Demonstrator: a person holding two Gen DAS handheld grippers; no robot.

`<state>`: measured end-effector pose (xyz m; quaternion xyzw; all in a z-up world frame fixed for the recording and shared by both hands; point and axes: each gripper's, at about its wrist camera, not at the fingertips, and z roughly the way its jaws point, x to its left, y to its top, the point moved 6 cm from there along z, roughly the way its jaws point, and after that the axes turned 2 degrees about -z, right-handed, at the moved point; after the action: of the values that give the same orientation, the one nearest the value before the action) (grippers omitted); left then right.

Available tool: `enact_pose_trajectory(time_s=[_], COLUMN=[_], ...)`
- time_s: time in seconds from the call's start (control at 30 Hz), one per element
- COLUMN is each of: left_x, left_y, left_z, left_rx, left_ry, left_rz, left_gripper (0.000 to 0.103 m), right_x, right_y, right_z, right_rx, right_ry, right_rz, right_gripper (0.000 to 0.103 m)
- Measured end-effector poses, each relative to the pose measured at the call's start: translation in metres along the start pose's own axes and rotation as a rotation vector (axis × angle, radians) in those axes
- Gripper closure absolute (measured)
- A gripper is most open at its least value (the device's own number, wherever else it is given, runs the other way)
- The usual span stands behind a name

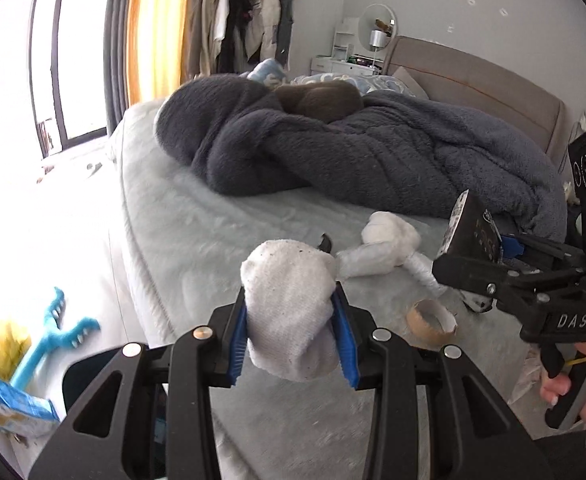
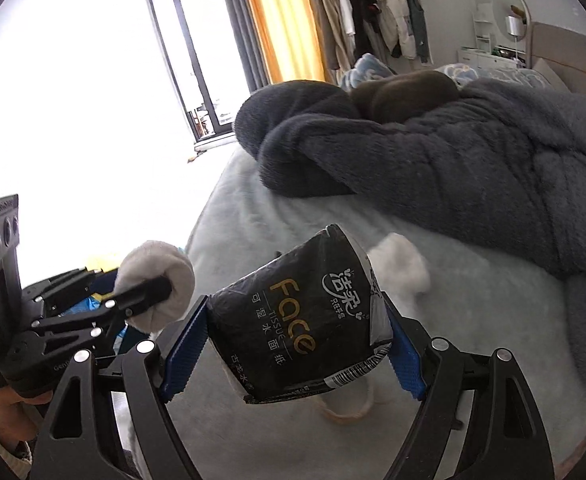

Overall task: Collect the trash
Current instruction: 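Carry the sock and tissue pack over the black trash bin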

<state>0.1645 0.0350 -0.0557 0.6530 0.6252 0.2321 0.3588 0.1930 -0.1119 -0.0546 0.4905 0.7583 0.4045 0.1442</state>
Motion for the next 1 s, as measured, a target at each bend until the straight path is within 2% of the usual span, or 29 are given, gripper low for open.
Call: enact_pose_trajectory(time_s=[0.13, 0.4, 0.67, 0.9, 1.0], left_x=[0.027, 0.074, 0.127, 0.169, 0.185], left_y=[-0.004, -0.018, -0.045, -0.066, -0.083], left_z=[-0.002, -0.004, 0.001, -0.001, 0.003], left_rx=[0.002, 0.020, 0.082, 0.124, 0.180], left_ry=[0.055, 0.094, 0.156, 0.178, 0.189], left_rz=[-0.012, -0.039, -0.075, -0.133, -0.153], left_gripper=[0.062, 0.062, 0.062, 0.062, 0.062], right_x=[0.017, 0.056, 0.109, 0.150, 0.167], right_y=[0.006, 0.020, 0.030, 0.035, 0.034], right_z=[0.012, 0.037, 0.065, 0.085, 0.094], right_rx=[0.004, 0.014, 0.031, 0.048, 0.065], right_ry=[0.015, 0.054, 0.109, 0.155, 0.175], right_rz=[-0.016, -0.045, -0.090, -0.123, -0.139], right_gripper=[0.021, 0.021, 0.021, 0.021, 0.021])
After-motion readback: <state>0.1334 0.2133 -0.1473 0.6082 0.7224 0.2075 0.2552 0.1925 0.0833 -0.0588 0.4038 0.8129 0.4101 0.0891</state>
